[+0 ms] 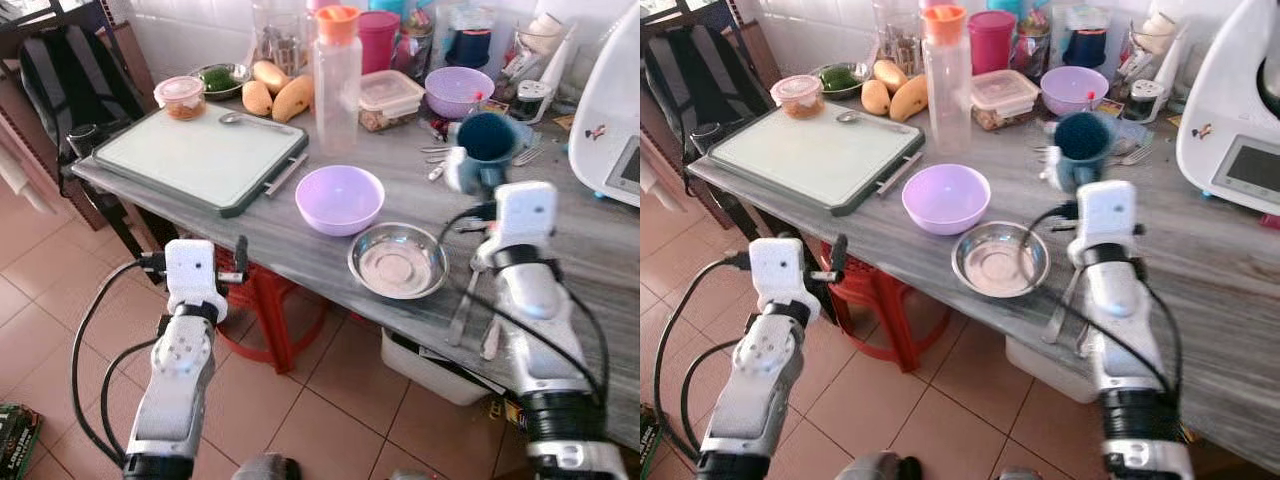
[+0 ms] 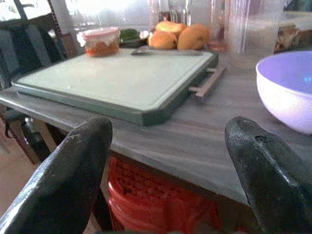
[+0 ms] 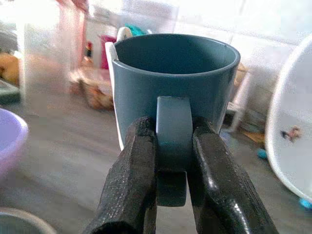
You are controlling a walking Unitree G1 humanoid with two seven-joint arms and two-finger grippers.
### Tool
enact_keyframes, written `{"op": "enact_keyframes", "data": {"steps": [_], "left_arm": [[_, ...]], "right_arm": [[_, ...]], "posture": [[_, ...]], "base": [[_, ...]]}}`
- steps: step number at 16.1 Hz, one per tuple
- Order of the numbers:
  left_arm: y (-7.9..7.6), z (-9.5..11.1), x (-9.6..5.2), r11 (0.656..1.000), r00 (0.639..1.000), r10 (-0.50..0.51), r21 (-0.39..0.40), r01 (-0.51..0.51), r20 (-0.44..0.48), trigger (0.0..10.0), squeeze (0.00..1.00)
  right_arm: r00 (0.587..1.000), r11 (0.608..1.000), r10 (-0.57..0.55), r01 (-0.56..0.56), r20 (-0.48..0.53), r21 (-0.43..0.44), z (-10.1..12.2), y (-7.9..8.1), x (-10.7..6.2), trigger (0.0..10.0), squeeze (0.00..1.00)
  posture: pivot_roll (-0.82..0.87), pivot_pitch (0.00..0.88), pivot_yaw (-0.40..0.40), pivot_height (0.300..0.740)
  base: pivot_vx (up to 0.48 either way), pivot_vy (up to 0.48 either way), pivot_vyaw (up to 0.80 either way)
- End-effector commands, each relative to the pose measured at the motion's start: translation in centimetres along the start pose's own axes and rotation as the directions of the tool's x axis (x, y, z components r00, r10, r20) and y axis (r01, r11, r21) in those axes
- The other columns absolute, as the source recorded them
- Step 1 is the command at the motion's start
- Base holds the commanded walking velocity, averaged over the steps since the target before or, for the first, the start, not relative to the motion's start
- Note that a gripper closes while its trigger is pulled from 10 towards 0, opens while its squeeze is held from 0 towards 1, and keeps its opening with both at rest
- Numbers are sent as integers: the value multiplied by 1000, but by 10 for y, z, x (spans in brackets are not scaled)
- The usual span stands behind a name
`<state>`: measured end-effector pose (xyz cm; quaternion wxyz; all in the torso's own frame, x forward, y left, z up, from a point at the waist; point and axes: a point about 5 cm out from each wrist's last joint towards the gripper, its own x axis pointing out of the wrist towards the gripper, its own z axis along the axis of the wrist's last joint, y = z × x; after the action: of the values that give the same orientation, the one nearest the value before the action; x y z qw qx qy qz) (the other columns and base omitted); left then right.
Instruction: Setting the table
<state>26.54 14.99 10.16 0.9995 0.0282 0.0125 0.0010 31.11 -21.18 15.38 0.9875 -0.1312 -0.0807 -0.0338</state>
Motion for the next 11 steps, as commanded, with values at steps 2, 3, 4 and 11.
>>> {"op": "enact_keyframes", "data": {"steps": [2,3,4,11], "left_arm": [[6,3,-4,1000,1000,4,17,-4,-4,10000,0],[6,3,-4,1000,1000,3,18,-3,-5,10000,0],[6,3,-5,1000,1000,-1,20,1,-10,10000,0],[7,3,-11,1000,1000,-1,25,1,-24,10000,0]], "right_arm": [[1000,998,4,-3,-26,55,-2,2,7,10000,0],[1000,997,10,-8,-19,79,-2,3,7,10000,0],[999,996,44,-42,-15,84,-3,8,10,10000,0],[992,991,94,-85,-83,107,-17,25,6,10000,0]], "posture": [[-18,0,63,740],[-17,0,64,740],[-13,0,63,740],[-2,0,54,740]], "base": [[0,0,0],[0,0,0],[0,0,0],[0,0,0]]}}
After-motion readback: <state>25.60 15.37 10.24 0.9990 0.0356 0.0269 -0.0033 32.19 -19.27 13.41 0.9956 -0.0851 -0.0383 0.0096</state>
